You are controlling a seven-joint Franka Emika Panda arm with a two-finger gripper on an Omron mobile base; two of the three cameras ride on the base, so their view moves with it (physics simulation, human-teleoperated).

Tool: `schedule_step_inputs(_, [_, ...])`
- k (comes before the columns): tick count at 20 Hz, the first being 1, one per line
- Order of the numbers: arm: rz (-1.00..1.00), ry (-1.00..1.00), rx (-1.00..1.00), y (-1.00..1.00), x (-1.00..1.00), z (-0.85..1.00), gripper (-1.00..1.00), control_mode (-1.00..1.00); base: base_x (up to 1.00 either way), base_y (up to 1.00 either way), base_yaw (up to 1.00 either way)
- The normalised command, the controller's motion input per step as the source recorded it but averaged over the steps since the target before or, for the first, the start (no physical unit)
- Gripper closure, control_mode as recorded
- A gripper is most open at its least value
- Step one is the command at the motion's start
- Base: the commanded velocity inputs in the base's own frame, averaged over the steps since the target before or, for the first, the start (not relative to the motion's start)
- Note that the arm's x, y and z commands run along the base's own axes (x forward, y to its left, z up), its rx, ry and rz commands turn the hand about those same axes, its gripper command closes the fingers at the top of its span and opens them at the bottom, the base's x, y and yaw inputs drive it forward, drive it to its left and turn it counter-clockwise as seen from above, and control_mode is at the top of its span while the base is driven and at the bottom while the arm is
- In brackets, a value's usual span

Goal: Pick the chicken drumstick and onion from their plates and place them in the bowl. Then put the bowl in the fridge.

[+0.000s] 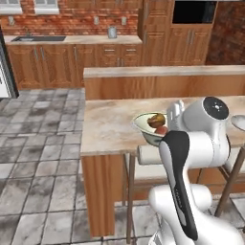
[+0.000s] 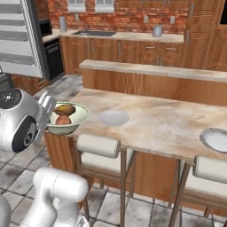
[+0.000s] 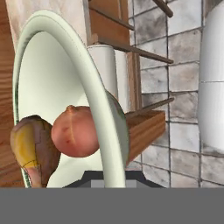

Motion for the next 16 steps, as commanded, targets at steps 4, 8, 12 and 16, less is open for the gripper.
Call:
schedule_step_inputs(4, [0.00, 0.00, 0.00, 0.00, 0.00, 0.00, 1.00, 1.00, -0.29, 0.42, 0.72])
schedule_step_inputs(8, [0.00, 0.00, 0.00, 0.00, 0.00, 0.00, 1.00, 1.00, -0.10, 0.35, 0.78])
schedule_step_inputs(12, [0.00, 0.00, 0.00, 0.00, 0.00, 0.00, 1.00, 1.00, 0.21, 0.35, 0.51])
schedule_step_inputs(16, [0.00, 0.00, 0.00, 0.00, 0.00, 0.00, 1.00, 1.00, 0.65, 0.40, 0.16])
